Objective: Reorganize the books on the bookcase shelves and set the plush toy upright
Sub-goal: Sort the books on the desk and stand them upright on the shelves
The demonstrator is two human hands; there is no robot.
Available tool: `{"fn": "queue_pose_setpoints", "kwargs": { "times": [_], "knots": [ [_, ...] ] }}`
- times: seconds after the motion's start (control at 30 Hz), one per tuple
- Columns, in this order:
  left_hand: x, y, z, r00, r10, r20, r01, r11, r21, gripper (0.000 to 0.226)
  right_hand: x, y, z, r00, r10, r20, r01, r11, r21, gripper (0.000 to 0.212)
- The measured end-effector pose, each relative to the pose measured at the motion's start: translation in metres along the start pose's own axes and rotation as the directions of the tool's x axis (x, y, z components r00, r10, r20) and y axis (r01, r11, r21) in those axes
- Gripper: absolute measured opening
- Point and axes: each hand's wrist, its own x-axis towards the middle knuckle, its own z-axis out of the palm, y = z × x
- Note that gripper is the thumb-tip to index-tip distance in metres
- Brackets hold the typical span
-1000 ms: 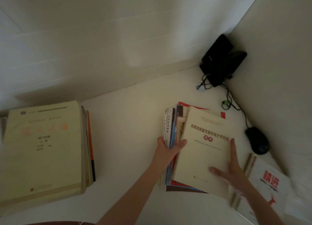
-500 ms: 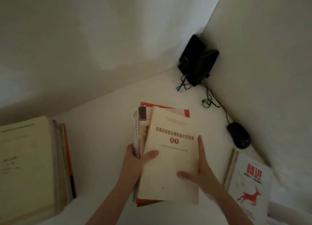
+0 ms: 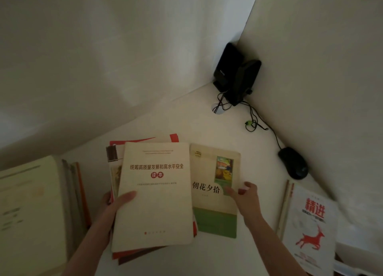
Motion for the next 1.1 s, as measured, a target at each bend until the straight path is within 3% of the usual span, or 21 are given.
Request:
{"fn": "queue_pose_setpoints", "kwargs": {
  "times": [0.1, 0.23, 0.3, 0.4, 0.53, 0.67, 0.8, 0.87, 0.93, 1.0, 1.07, 1.1],
  "knots": [
    [-0.001, 0.000, -0.002, 1.000, -0.014, 0.012, 0.013, 1.000, 0.007, 0.085, 0.022, 0.011, 0.007, 0.996, 0.073, 0.042, -0.075, 0.997, 0.033, 0.072],
    [-0.001, 0.002, -0.005, 1.000, -0.011, 0.007, 0.011, 1.000, 0.015, 0.107, 0.004, -0.010, 0.003, 0.992, 0.091, -0.084, -0.092, 0.996, -0.003, 0.055],
    [0.001, 0.001, -0.006, 1.000, -0.014, 0.015, 0.014, 1.000, -0.002, 0.113, 0.004, -0.011, -0.002, 0.996, 0.052, -0.077, -0.042, 0.991, 0.125, 0.045],
    [0.003, 0.002, -0.007, 1.000, -0.004, 0.028, 0.004, 1.000, 0.004, 0.115, 0.004, -0.013, -0.007, 0.996, 0.076, 0.042, -0.085, 0.950, 0.302, 0.059],
    [0.004, 0.006, -0.005, 0.999, 0.008, 0.047, -0.009, 1.000, 0.021, 0.112, -0.007, -0.017, -0.013, 0.990, -0.140, 0.006, 0.139, 0.985, 0.098, 0.007],
    [0.002, 0.008, 0.000, 0.997, 0.001, 0.073, -0.002, 1.000, 0.020, 0.109, -0.018, -0.026, -0.036, 0.952, -0.305, -0.031, 0.306, 0.952, 0.013, 0.010],
    [-0.004, 0.010, 0.005, 0.996, 0.018, 0.090, -0.020, 1.000, 0.023, 0.107, -0.031, -0.050, -0.083, 0.915, -0.391, -0.093, 0.396, 0.917, 0.037, 0.007],
    [-0.010, 0.018, 0.010, 0.998, 0.048, 0.048, -0.052, 0.994, 0.093, 0.093, -0.040, -0.073, -0.111, 0.890, -0.435, -0.135, 0.451, 0.884, 0.122, 0.014],
    [-0.011, 0.027, 0.011, 0.987, 0.128, -0.102, -0.100, 0.965, 0.243, 0.083, -0.049, -0.093, -0.129, 0.884, -0.463, -0.066, 0.465, 0.853, 0.239, 0.015],
    [-0.016, 0.040, 0.015, 0.944, 0.273, -0.187, -0.175, 0.892, 0.418, 0.081, -0.058, -0.108, -0.125, 0.872, -0.480, 0.101, 0.430, 0.847, 0.313, 0.044],
    [-0.025, 0.044, 0.022, 0.910, 0.399, -0.116, -0.293, 0.815, 0.500, 0.071, -0.060, -0.112, -0.105, 0.871, -0.466, 0.154, 0.407, 0.861, 0.307, 0.071],
    [-0.029, 0.041, 0.025, 0.898, 0.437, -0.060, -0.346, 0.781, 0.520, 0.066, -0.062, -0.112, -0.090, 0.869, -0.458, 0.185, 0.396, 0.870, 0.295, 0.065]
  ]
}}
